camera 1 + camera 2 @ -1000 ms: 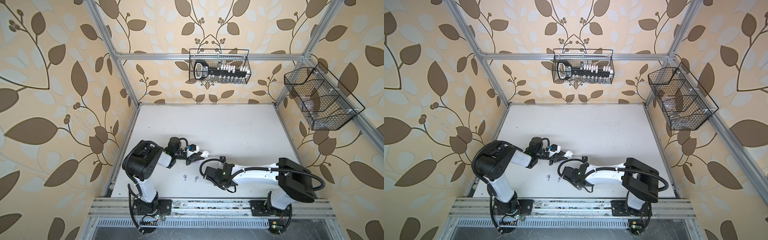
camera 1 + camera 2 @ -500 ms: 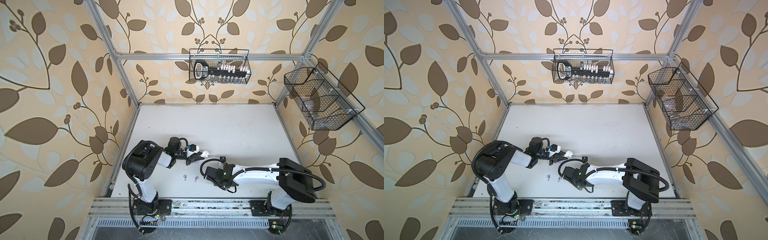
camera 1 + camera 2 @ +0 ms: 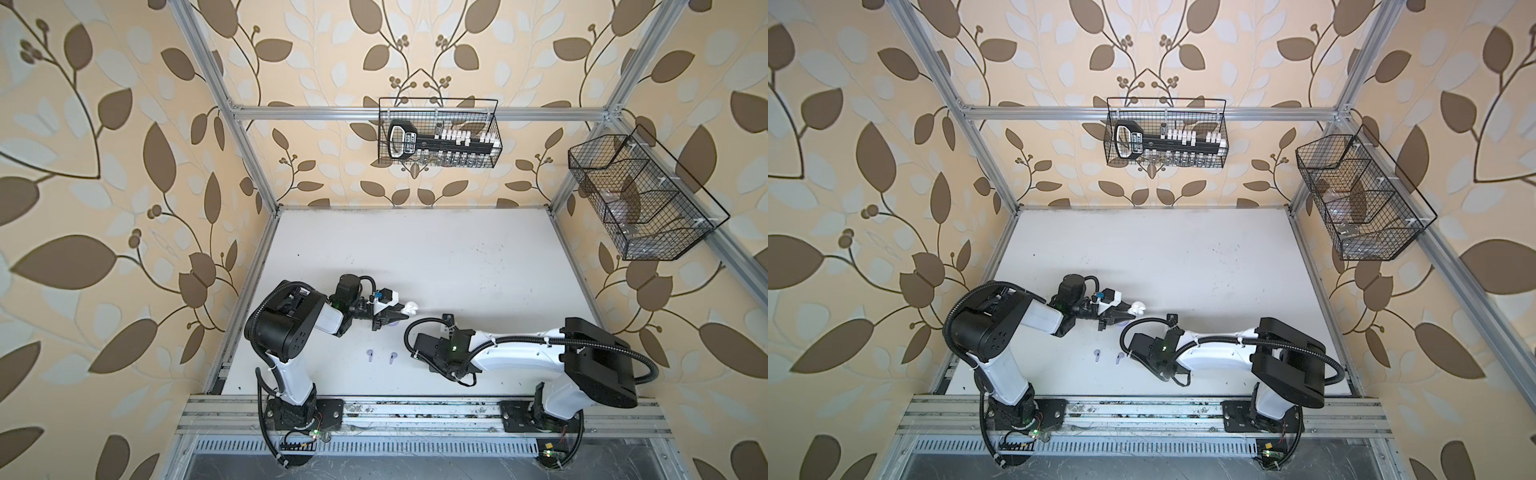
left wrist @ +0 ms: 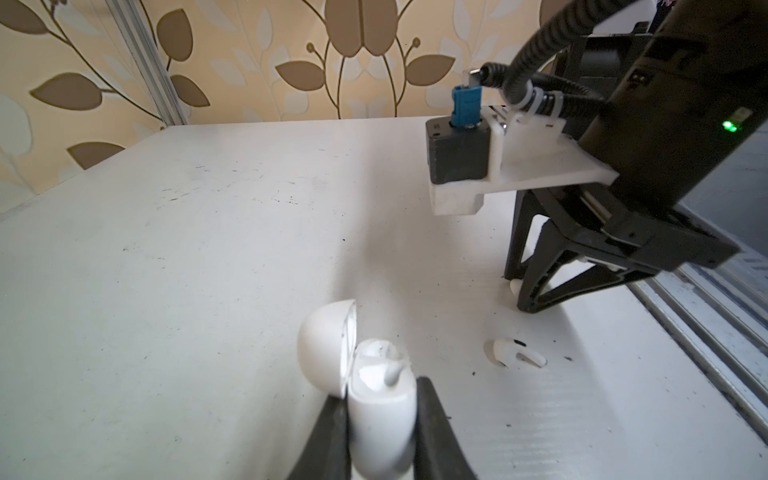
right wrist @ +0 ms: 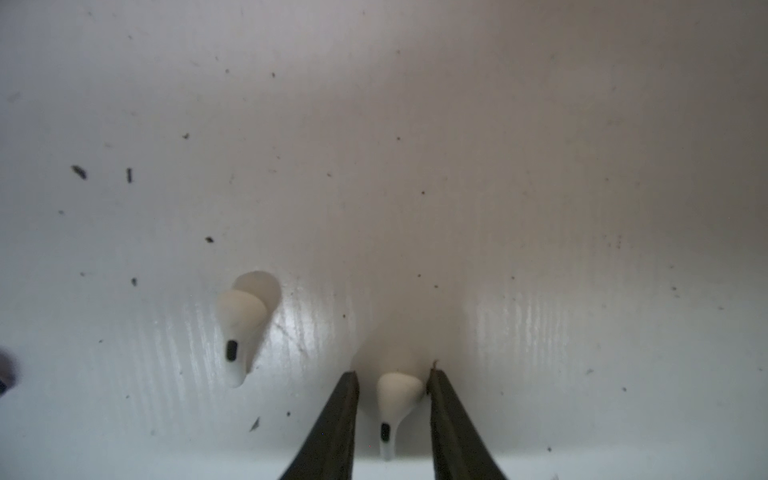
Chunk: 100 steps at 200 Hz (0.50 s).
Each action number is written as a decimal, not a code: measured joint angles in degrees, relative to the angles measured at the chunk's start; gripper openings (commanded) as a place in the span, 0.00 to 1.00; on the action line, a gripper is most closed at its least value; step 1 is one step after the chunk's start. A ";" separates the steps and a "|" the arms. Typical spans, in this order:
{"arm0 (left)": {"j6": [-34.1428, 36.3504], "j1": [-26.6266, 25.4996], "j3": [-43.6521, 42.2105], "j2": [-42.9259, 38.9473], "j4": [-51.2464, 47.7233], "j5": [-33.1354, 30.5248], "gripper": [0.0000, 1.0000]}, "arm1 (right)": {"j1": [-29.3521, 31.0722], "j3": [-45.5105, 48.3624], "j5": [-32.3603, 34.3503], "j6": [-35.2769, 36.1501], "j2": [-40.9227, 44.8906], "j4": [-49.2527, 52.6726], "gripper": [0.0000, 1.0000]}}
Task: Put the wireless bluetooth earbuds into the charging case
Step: 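Align the open right gripper over the white earbud nearest the robot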
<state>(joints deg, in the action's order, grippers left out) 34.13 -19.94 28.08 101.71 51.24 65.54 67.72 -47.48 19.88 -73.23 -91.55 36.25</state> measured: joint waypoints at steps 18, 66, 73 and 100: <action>0.00 0.00 0.00 0.00 0.00 0.00 0.00 | -0.02 0.15 0.02 -0.02 0.11 0.02 0.31; 0.00 0.00 0.00 0.00 0.02 0.00 0.00 | -0.11 0.20 0.00 0.02 0.17 0.00 0.27; 0.00 0.00 0.00 0.00 0.00 0.00 0.00 | -0.17 0.20 0.00 0.02 0.17 -0.02 0.27; 0.00 0.00 0.00 0.00 0.02 0.00 0.00 | -0.42 0.20 0.00 0.04 0.20 0.00 0.27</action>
<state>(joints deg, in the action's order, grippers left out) 34.13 -19.94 28.08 101.71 51.27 65.54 67.31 -47.29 19.88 -73.19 -91.35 36.25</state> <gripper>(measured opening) 0.224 0.272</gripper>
